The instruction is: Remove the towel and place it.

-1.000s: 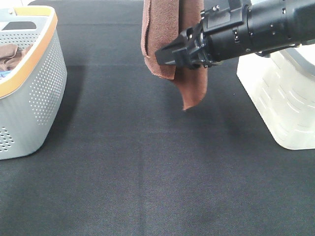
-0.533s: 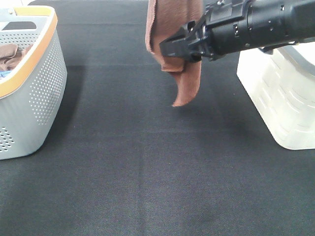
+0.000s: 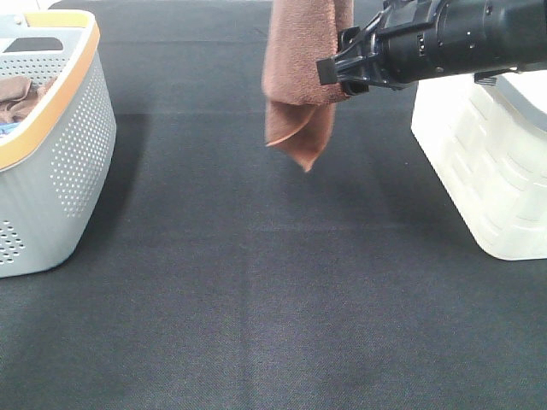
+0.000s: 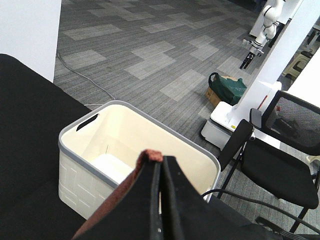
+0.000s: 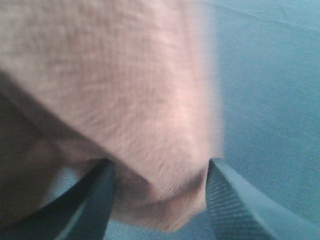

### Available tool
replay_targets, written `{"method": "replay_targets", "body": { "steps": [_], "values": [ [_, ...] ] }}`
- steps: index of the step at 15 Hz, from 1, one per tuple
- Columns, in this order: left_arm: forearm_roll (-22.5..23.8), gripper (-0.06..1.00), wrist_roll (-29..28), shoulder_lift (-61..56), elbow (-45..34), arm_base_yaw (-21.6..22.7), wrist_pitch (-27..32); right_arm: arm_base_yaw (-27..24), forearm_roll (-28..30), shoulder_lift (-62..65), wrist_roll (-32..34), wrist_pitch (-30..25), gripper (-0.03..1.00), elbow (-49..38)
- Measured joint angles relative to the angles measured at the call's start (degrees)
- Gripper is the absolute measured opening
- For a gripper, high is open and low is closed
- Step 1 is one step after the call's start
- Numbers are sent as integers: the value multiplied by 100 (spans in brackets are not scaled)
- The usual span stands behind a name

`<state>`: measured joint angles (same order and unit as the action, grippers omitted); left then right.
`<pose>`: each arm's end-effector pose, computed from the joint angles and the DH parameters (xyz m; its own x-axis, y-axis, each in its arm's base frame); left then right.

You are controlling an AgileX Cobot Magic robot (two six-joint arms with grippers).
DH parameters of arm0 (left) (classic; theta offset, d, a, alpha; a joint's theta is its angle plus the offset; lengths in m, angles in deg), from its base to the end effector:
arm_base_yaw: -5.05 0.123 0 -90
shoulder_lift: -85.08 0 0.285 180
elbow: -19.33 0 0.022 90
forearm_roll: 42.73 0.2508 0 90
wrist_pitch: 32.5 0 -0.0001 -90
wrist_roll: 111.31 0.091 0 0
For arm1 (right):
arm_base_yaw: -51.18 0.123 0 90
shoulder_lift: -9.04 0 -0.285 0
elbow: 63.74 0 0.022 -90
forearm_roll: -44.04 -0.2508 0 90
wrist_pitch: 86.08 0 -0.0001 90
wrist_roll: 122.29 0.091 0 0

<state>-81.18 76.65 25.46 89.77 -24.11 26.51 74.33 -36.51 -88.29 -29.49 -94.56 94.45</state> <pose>0.3231 -0.2359 0.5304 -0.3963 -0.0178 -0.9180 0.7936 0.4961 -0.3522 0.3107 0.1474 0.2570 -0.4047 -0.2996 -0.8640 -0.5556 0.8310 -0.0279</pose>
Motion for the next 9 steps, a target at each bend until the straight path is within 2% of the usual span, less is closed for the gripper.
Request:
{"method": "replay_targets", "body": {
  "steps": [2,3,4,5,6,8,9],
  "values": [
    [-34,0,0,-17,0,0,0,0,0,0,0,6,52,0],
    [-97,0,0,-17,0,0,0,0,0,0,0,34,48,0],
    [-103,0,0,-17,0,0,0,0,-6,0,46,74,39,0],
    [-115,0,0,-17,0,0,0,0,-6,0,109,120,22,0],
    [-115,0,0,-17,0,0,0,0,-6,0,109,120,22,0],
    [-92,0,0,-17,0,0,0,0,-6,0,120,120,3,0],
    [17,0,0,-17,0,0,6,0,-6,0,178,126,0,0]
  ]
}}
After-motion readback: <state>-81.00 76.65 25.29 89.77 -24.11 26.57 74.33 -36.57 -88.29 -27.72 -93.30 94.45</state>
